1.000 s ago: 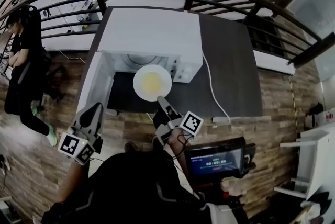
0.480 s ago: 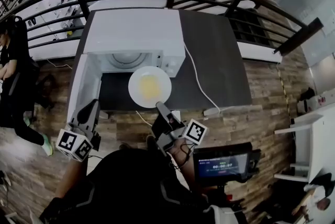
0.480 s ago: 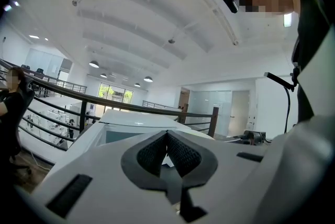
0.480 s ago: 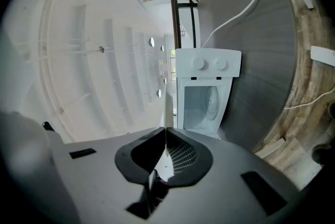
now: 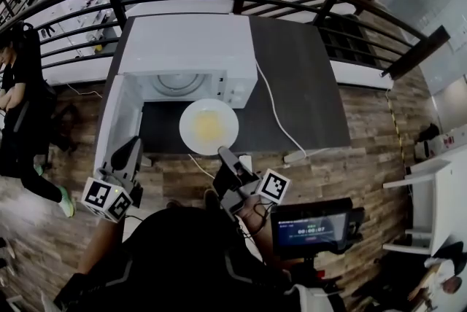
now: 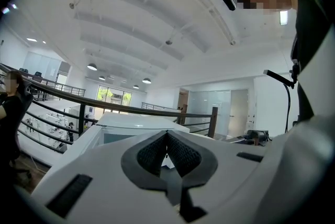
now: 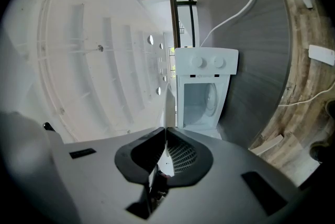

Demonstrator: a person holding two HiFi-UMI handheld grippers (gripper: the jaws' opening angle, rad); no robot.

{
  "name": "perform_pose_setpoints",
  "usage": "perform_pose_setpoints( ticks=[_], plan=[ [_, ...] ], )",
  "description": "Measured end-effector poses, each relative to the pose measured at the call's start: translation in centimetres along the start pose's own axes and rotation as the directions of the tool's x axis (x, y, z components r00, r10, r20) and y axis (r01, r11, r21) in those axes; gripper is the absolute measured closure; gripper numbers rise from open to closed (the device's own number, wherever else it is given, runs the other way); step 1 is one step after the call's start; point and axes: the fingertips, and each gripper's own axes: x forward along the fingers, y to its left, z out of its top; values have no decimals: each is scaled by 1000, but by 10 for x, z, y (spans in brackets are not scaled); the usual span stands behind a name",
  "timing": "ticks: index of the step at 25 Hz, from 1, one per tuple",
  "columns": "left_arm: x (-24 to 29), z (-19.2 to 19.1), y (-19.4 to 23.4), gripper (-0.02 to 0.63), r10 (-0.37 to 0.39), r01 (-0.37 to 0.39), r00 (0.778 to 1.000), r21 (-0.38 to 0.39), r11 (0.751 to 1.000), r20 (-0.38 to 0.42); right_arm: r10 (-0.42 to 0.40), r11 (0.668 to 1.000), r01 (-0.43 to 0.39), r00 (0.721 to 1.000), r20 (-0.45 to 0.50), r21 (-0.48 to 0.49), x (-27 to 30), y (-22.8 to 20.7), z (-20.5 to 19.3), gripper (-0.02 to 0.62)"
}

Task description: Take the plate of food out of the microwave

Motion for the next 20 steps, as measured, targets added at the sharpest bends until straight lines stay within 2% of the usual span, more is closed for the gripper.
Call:
perform_pose_setpoints(
  ticks=[20],
  plan=[
    [-4, -3, -9, 604, -14, 13, 1000, -18, 1000, -19, 31, 999, -31, 999, -19, 18, 6, 10, -9, 584]
  ],
)
